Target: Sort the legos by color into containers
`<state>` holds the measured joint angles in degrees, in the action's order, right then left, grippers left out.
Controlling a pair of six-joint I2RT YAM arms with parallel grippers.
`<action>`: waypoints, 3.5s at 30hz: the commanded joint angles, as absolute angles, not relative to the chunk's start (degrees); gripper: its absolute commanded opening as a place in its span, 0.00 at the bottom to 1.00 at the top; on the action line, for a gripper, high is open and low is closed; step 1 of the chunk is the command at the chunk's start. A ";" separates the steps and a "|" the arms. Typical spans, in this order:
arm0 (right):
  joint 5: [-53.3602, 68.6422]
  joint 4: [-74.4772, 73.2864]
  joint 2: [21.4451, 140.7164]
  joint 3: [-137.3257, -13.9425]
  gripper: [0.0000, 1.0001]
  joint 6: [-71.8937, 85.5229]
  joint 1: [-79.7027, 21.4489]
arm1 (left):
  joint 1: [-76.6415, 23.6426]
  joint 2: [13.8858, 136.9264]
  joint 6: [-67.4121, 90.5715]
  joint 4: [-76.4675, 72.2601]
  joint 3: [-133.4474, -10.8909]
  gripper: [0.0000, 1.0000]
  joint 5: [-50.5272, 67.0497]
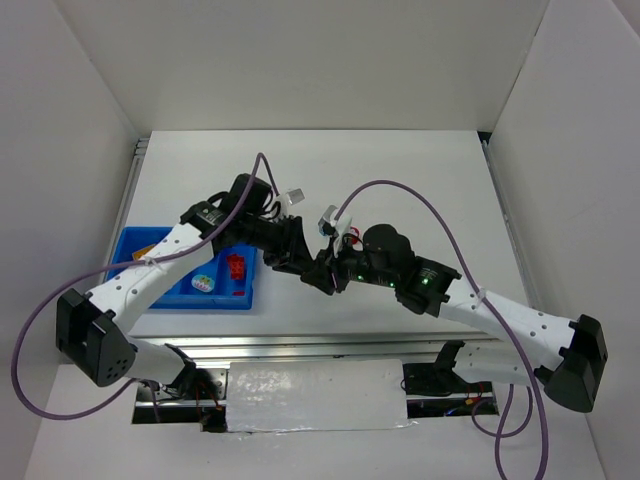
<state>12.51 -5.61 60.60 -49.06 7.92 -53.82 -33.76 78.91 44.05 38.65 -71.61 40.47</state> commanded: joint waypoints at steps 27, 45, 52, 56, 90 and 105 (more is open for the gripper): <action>11.34 -2.55 53.62 -39.82 1.00 13.18 -43.68 | -13.76 81.21 43.76 64.24 -88.69 0.00 -9.20; 19.07 -9.49 53.61 -43.68 1.00 12.31 -43.15 | 13.45 98.08 62.31 68.55 -87.71 0.10 -41.92; 20.65 -11.51 54.75 -45.79 1.00 10.99 -43.15 | 13.45 101.34 63.81 68.82 -88.42 0.73 -42.63; 20.48 -11.25 55.02 -45.53 1.00 11.34 -43.15 | 13.54 101.86 64.42 70.31 -90.35 0.99 -43.59; -12.39 -34.72 113.11 -83.85 0.97 23.47 -30.23 | -9.05 65.30 34.02 58.09 -79.89 0.99 -3.43; -11.34 -31.64 118.56 -88.07 0.82 22.68 -30.23 | -9.05 67.15 32.08 58.36 -78.84 1.00 -0.44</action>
